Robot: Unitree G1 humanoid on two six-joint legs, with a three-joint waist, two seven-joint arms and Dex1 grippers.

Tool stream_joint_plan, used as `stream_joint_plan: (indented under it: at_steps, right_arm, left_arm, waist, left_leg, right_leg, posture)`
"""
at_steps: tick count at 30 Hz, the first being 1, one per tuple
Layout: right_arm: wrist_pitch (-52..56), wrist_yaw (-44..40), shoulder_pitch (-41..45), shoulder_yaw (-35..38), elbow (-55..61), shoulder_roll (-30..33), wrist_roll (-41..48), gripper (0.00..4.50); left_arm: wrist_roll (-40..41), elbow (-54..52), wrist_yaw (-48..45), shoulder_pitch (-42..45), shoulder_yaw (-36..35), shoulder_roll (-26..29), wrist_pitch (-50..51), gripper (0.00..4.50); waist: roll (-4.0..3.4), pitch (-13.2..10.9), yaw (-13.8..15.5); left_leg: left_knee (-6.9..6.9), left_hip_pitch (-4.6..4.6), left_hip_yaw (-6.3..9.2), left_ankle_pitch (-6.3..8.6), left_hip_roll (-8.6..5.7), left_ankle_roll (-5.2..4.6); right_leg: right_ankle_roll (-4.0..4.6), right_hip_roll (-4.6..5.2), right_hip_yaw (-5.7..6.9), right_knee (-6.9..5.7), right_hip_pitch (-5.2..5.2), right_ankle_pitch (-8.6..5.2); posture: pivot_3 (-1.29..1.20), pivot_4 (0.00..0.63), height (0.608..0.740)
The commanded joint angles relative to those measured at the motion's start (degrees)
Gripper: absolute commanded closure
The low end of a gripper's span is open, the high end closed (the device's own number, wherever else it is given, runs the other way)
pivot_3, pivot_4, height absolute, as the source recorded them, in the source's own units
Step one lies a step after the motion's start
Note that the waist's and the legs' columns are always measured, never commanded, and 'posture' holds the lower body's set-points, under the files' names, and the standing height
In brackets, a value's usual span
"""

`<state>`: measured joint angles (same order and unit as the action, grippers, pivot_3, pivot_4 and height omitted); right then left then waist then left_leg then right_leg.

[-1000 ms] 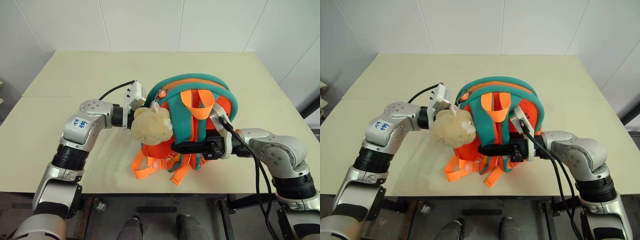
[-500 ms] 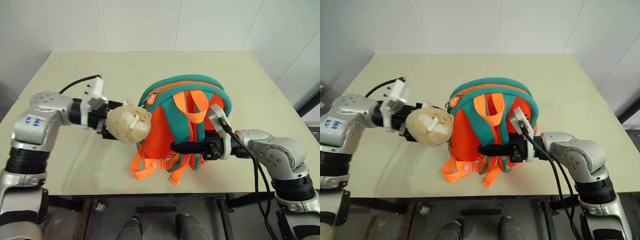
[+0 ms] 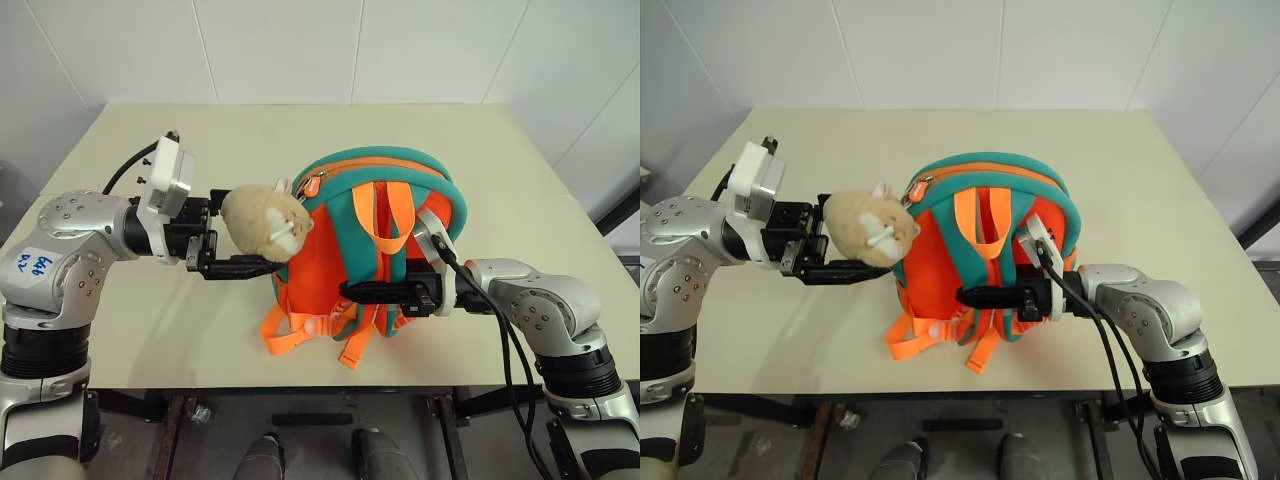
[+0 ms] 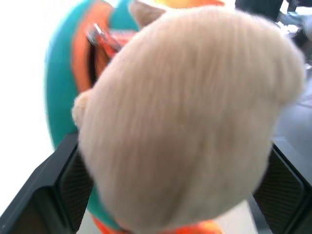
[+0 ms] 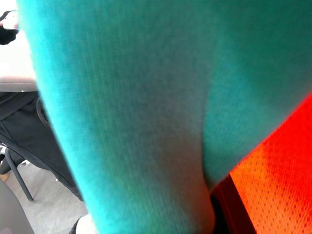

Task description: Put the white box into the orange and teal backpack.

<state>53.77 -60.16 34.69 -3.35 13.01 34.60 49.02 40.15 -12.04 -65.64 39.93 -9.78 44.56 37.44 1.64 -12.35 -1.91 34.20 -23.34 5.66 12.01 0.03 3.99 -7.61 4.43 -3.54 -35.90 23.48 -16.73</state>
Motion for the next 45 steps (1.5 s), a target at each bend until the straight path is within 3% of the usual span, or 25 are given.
stream_joint_plan:
  at_steps: [1,7,11,16,23,27,32,36,39,41,45]
  right_arm:
    - [-0.9,-0.8,0.6,0.1,0.4,-0.2,0.0,4.47]
    - [-1.1,-1.2,0.8,0.0,0.0,-0.5,-0.6,4.47]
    - [-1.2,-1.3,0.8,-0.1,-0.1,-0.6,-0.8,4.47]
    - [-1.2,-1.2,0.0,0.1,0.4,-0.7,-1.1,4.47]
    - [-1.0,-0.1,-1.5,0.6,1.6,-1.0,-0.9,4.47]
    - [-0.9,0.8,-2.3,1.0,2.5,-1.1,-0.6,4.47]
    - [-0.8,2.3,-4.0,1.9,4.0,-1.1,-0.3,4.47]
    - [-0.3,3.5,-4.8,2.4,5.2,-1.1,0.3,4.47]
    - [-0.2,4.0,-5.2,2.8,5.6,-0.9,0.6,4.47]
    - [-0.4,4.1,-5.5,2.9,5.5,-0.8,0.6,4.47]
    - [-0.6,4.3,-5.7,2.8,5.5,-1.0,0.6,4.47]
  left_arm:
    - [2.0,-2.5,1.6,-0.4,-2.9,0.3,-0.7,0.21]
    - [4.5,-5.1,2.0,-1.3,-3.2,0.9,0.2,1.8]
    - [5.6,-5.8,2.8,-1.0,-3.5,1.4,0.7,2.27]
    - [4.6,-4.0,-0.8,-9.8,-6.1,10.6,4.5,2.27]
    - [-2.8,5.3,-3.7,-15.3,-4.5,14.3,-2.4,2.27]
    - [-9.2,8.4,-6.4,-19.9,0.2,16.1,-6.9,2.27]
    - [-15.6,14.7,-3.9,-21.4,8.8,6.0,-14.2,2.27]
    - [-17.6,19.1,-2.2,-19.6,9.9,0.0,-19.1,2.27]
    - [-17.5,20.1,-1.9,-17.8,8.1,-0.7,-20.9,2.27]
    - [-15.3,19.8,-1.4,-15.8,5.9,0.3,-16.8,2.27]
    - [-12.7,16.3,0.4,-15.1,2.2,2.1,-11.1,1.4]
  waist:
    - [0.0,0.0,0.1]
    - [0.0,0.0,0.2]
    - [0.0,0.0,0.2]
    - [-0.03,0.0,-0.8]
    - [-0.03,0.0,-0.5]
    - [-0.04,0.0,-0.6]
    - [-0.12,0.0,0.2]
    - [-0.06,0.1,0.4]
    - [-0.06,0.1,0.4]
    - [-0.06,0.1,0.3]
    - [-0.07,0.1,-0.1]
  left_leg:
    - [0.0,0.0,0.0,0.0,0.0,0.0]
    - [0.01,0.0,-0.01,0.0,-0.01,0.01]
    - [0.01,0.02,-0.01,0.0,-0.01,0.01]
    - [-0.12,0.07,-0.08,0.0,0.01,0.01]
    - [-0.12,0.07,-0.06,0.0,0.01,0.0]
    - [-0.19,0.06,-0.06,0.0,0.03,0.01]
    - [-0.24,0.1,-0.1,0.01,0.03,0.0]
    - [-0.08,0.04,-0.07,0.0,0.02,0.0]
    - [-0.05,0.05,-0.06,0.0,0.02,0.0]
    - [-0.06,0.05,-0.06,0.0,0.02,0.0]
    - [-0.07,0.06,-0.07,0.0,0.02,0.0]
  right_leg:
    - [0.0,0.0,0.0,-0.01,0.0,0.0]
    - [0.01,0.0,-0.01,0.01,-0.01,0.0]
    - [0.01,0.0,-0.01,0.02,-0.03,0.0]
    - [0.06,0.0,-0.06,0.0,0.0,-0.05]
    - [0.12,0.0,-0.02,0.07,-0.01,-0.08]
    - [0.14,0.0,-0.03,0.08,0.02,-0.09]
    - [0.17,0.01,-0.04,0.07,0.02,-0.12]
    - [0.14,0.01,-0.02,0.06,0.0,-0.06]
    - [0.12,0.02,-0.03,0.04,-0.01,-0.03]
    - [0.12,0.02,-0.02,0.04,-0.01,-0.03]
    - [0.1,0.01,-0.03,0.02,0.0,-0.03]
  posture:
    - [0.0,0.15,0.74]
    - [0.0,0.15,0.74]
    - [0.0,0.15,0.74]
    - [0.0,0.15,0.74]
    - [0.0,0.15,0.74]
    - [0.0,0.15,0.74]
    - [0.0,0.15,0.74]
    - [0.0,0.15,0.74]
    - [0.0,0.15,0.74]
    - [0.0,0.15,0.74]
    - [0.0,0.15,0.74]
